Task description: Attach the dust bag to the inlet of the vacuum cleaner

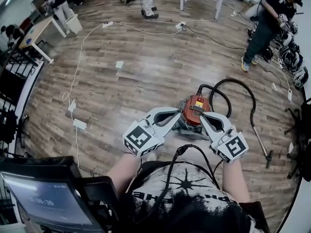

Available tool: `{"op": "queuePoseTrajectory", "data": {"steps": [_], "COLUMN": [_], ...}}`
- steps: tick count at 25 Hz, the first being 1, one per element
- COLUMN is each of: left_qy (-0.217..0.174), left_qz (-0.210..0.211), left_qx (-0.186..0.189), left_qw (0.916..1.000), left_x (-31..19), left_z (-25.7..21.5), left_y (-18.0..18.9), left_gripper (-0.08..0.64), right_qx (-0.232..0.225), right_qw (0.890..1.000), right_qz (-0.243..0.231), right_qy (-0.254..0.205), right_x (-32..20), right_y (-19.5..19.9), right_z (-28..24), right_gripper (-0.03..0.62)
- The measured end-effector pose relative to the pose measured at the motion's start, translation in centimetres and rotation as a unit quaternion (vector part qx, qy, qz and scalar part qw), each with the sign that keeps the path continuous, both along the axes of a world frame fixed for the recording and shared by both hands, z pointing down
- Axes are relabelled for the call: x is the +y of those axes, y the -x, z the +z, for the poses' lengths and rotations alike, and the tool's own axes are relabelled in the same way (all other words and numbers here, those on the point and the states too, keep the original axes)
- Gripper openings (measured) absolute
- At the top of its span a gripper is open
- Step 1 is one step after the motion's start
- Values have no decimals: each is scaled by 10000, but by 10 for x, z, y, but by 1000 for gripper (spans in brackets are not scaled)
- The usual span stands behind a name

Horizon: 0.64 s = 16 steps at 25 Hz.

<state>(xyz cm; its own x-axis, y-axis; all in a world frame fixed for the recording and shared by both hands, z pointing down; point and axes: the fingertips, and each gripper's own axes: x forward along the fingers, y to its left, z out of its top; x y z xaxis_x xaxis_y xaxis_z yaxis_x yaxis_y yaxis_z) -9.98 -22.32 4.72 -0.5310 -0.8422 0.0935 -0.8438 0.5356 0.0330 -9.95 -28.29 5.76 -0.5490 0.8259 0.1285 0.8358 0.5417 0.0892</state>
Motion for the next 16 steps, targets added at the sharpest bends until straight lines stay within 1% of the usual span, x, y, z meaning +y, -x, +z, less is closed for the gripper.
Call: {"op": "queuePoseTrajectory", "data": {"steps": [9,16], "left_qy": [41,22], "left_qz": [223,364], "left_qx": [-26,-70], "left_qw": [9997,9993], "left_x": [-4,-11], "left_z": [0,-5], "left_y": [0,-3], "left_gripper": [2,2], "right_qx": [-71,-95], "right_qw": [9997,9994], "right_qz": [219,319], "right_qy": [-123,-137], "right_x": [-2,-6], "right_y": [0,-4], "right_z": [1,-2], "right_gripper": [6,6]}}
